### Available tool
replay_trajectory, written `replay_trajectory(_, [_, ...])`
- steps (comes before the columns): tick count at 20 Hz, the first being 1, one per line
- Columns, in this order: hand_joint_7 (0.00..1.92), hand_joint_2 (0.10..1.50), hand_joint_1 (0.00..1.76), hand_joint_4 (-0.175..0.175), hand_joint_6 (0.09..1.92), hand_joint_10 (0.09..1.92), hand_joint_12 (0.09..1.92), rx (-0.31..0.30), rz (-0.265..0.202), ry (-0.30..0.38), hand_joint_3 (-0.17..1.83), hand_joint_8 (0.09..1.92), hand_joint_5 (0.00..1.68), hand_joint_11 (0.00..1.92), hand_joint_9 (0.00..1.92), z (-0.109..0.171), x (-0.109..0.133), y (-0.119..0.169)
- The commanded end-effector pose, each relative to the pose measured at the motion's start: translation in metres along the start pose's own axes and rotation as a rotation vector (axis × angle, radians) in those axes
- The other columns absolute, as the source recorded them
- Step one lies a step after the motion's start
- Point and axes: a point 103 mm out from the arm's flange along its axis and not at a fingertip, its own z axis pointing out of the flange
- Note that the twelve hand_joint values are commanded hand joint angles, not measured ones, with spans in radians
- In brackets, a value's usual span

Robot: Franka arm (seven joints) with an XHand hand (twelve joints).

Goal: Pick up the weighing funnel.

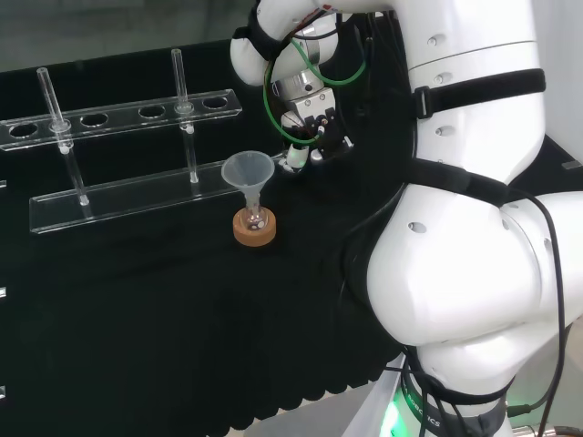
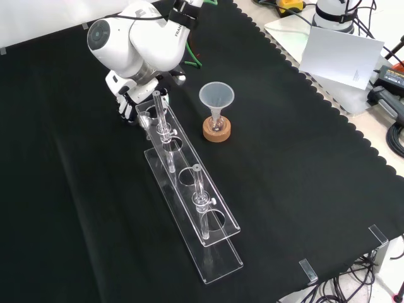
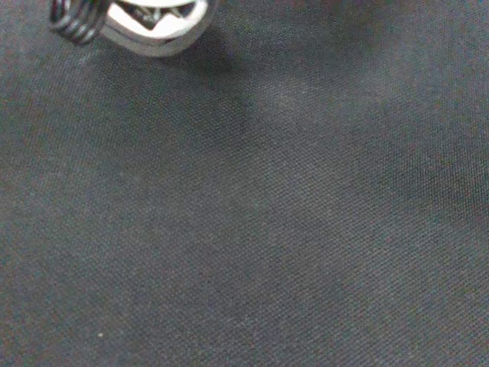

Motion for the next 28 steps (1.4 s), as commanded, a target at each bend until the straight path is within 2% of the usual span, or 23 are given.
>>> replay_trajectory(1, [0.47, 0.68, 0.94, 0.029, 0.69, 0.53, 1.18, -0.001, -0.001, -0.001, 0.52, 0.73, 0.77, 0.65, 0.76, -0.0007, 0.0016, 0.0003])
replay_trajectory(28, [0.47, 0.68, 0.91, 0.006, 0.69, 0.52, 1.16, 0.019, 0.002, 0.003, 0.53, 0.73, 0.73, 0.66, 0.77, 0.0012, 0.0059, 0.0045])
